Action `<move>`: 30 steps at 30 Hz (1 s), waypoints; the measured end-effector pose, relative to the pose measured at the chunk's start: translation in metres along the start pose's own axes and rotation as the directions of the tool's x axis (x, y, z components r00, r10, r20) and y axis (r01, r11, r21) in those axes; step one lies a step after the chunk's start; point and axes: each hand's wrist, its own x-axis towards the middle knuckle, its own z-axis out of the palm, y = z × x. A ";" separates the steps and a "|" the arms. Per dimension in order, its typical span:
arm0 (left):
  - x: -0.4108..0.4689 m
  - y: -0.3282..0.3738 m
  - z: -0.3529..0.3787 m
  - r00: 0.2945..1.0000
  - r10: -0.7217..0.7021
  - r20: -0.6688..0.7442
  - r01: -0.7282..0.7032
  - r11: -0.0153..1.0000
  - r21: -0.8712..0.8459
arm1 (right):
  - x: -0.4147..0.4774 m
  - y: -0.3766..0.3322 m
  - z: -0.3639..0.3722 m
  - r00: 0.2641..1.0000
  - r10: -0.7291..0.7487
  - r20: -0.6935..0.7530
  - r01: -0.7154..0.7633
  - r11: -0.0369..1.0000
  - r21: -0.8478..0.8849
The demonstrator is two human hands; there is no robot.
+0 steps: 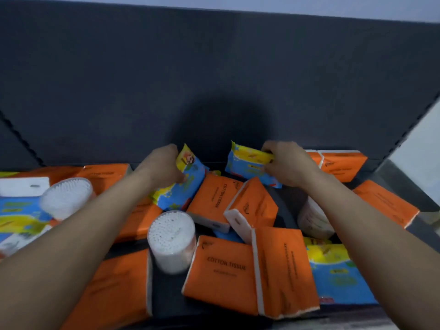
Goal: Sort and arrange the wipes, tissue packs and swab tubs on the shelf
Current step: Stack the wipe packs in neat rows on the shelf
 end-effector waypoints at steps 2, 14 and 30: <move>-0.011 0.001 -0.002 0.997 -0.001 -0.080 -0.005 0.997 -0.075 | -0.001 -0.004 -0.002 0.998 -0.041 -0.055 0.043 0.998 0.038; -0.102 -0.038 -0.068 0.911 -0.139 -0.387 0.033 0.963 -0.268 | -0.010 -0.091 -0.014 0.932 -0.255 -0.258 0.317 0.918 0.238; -0.273 -0.292 -0.157 0.808 -0.239 -0.539 0.159 0.969 -0.191 | -0.069 -0.407 0.017 0.803 -0.489 -0.340 0.579 0.776 0.251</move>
